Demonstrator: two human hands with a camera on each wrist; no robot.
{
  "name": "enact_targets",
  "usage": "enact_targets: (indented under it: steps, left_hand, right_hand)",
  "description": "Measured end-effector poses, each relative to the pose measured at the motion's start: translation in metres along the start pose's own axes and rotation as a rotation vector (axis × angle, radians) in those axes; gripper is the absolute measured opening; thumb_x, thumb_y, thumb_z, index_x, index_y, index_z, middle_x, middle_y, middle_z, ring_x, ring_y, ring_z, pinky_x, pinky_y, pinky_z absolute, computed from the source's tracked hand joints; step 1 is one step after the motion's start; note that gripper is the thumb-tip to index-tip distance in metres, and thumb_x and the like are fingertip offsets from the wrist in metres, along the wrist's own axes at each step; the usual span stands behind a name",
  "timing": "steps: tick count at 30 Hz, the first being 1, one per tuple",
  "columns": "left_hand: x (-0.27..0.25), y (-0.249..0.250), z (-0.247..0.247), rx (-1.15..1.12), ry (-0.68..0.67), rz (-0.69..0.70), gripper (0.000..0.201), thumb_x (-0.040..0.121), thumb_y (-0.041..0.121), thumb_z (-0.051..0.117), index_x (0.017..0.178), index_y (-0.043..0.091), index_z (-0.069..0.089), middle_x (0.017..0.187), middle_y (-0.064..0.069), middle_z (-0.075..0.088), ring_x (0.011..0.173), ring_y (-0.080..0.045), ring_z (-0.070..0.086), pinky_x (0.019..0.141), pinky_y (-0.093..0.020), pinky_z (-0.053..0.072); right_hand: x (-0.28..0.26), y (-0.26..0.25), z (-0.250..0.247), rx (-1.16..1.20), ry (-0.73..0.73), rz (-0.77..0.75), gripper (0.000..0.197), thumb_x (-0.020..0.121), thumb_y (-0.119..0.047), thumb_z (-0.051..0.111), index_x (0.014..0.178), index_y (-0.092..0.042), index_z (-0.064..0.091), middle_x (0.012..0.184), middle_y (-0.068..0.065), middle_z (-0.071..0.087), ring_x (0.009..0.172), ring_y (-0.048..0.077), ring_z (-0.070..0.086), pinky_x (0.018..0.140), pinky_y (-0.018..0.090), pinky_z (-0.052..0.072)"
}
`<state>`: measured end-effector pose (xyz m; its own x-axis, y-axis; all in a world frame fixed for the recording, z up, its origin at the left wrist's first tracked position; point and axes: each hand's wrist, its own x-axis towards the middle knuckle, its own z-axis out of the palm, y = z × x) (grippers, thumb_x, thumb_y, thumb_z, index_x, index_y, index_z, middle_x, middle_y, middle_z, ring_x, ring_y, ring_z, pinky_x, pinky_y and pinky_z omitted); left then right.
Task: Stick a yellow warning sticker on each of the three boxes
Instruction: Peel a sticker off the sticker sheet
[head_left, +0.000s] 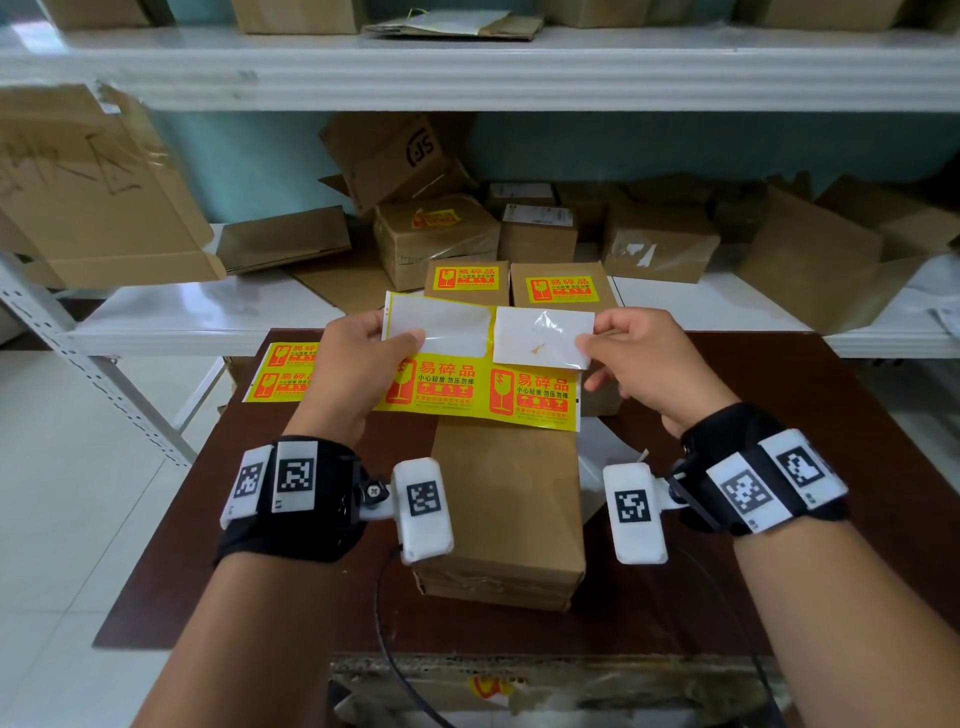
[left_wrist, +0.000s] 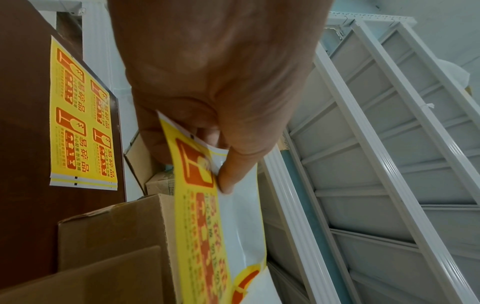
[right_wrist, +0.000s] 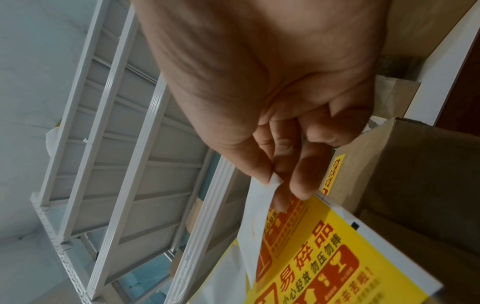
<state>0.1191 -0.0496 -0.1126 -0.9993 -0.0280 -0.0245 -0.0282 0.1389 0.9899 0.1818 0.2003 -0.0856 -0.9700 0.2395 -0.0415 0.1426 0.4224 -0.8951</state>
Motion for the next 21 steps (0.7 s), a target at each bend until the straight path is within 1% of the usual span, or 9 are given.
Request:
enact_targets:
  steps: [2,4,7,9,13,15,17,19,21]
  left_hand:
    - [0.001,-0.0005,-0.0007,0.01,0.011,0.0,0.015,0.093,0.013,0.068,0.106,0.017,0.074,0.084,-0.003,0.079,0.076,-0.021,0.076,0.071,-0.037,0.063]
    - [0.0017,-0.001,-0.0015,0.019,0.02,-0.004,0.018,0.093,0.014,0.068,0.11,0.014,0.073,0.084,-0.004,0.078,0.074,-0.019,0.076,0.068,-0.035,0.063]
    - [0.0016,-0.0008,-0.0016,0.018,0.017,-0.01,0.018,0.093,0.015,0.068,0.111,0.015,0.073,0.084,-0.003,0.078,0.073,-0.018,0.076,0.065,-0.033,0.062]
    - [0.0017,-0.0008,-0.0015,0.018,0.016,-0.016,0.019,0.094,0.015,0.067,0.112,0.015,0.072,0.086,-0.004,0.078,0.074,-0.018,0.076,0.065,-0.032,0.062]
    - [0.0024,-0.0014,-0.0019,0.013,0.022,-0.027,0.023,0.092,0.014,0.068,0.115,0.012,0.072,0.091,-0.008,0.078,0.081,-0.023,0.077,0.075,-0.042,0.063]
    - [0.0022,-0.001,-0.0023,0.027,0.026,-0.018,0.021,0.093,0.014,0.067,0.113,0.012,0.072,0.091,-0.009,0.078,0.083,-0.024,0.076,0.077,-0.042,0.063]
    - [0.002,-0.0006,-0.0028,0.036,0.025,-0.011,0.015,0.094,0.013,0.066,0.107,0.014,0.073,0.09,-0.01,0.077,0.084,-0.026,0.076,0.078,-0.042,0.063]
    - [0.0014,-0.0001,-0.0029,0.04,0.024,-0.009,0.009,0.093,0.013,0.067,0.099,0.016,0.073,0.09,-0.011,0.077,0.085,-0.028,0.076,0.081,-0.045,0.062]
    - [0.0012,0.0,-0.0025,0.036,0.023,-0.016,0.01,0.093,0.014,0.067,0.101,0.014,0.073,0.09,-0.01,0.077,0.083,-0.026,0.076,0.081,-0.046,0.062]
  right_hand:
    - [-0.0003,-0.0001,-0.0004,-0.001,0.003,-0.005,0.017,0.1,-0.013,0.057,0.102,0.0,0.068,0.087,0.0,0.074,0.057,0.013,0.064,0.04,0.008,0.037]
    - [-0.0006,0.0001,-0.0008,-0.007,0.004,-0.004,0.017,0.101,-0.013,0.057,0.101,-0.001,0.068,0.089,0.0,0.074,0.058,0.013,0.064,0.04,0.008,0.037]
    - [-0.0007,0.0001,-0.0018,-0.008,0.004,-0.002,0.015,0.1,-0.013,0.057,0.099,-0.003,0.068,0.086,-0.001,0.074,0.058,0.012,0.064,0.04,0.008,0.037]
    - [-0.0006,0.0001,-0.0026,-0.008,0.005,-0.004,0.015,0.1,-0.013,0.058,0.097,-0.004,0.069,0.086,0.001,0.074,0.058,0.012,0.064,0.041,0.008,0.037]
    - [-0.0006,0.0006,-0.004,0.006,0.004,-0.012,0.013,0.099,-0.013,0.059,0.091,-0.009,0.069,0.087,0.007,0.074,0.061,0.016,0.065,0.041,0.008,0.036]
    - [-0.0012,0.0001,-0.005,0.016,0.006,-0.012,0.015,0.099,-0.012,0.058,0.088,-0.013,0.068,0.086,0.006,0.073,0.061,0.017,0.065,0.04,0.008,0.036]
    - [-0.0021,-0.0009,-0.0059,0.019,0.006,-0.012,0.016,0.1,-0.012,0.058,0.087,-0.016,0.067,0.087,0.003,0.073,0.06,0.016,0.064,0.04,0.008,0.036]
    - [-0.003,-0.0019,-0.0066,0.02,0.006,-0.008,0.017,0.1,-0.012,0.058,0.086,-0.017,0.067,0.088,0.001,0.073,0.06,0.015,0.064,0.04,0.008,0.036]
    - [-0.0026,-0.0016,-0.0069,0.024,0.007,-0.006,0.016,0.1,-0.012,0.058,0.087,-0.016,0.067,0.084,0.0,0.072,0.059,0.015,0.064,0.04,0.009,0.036]
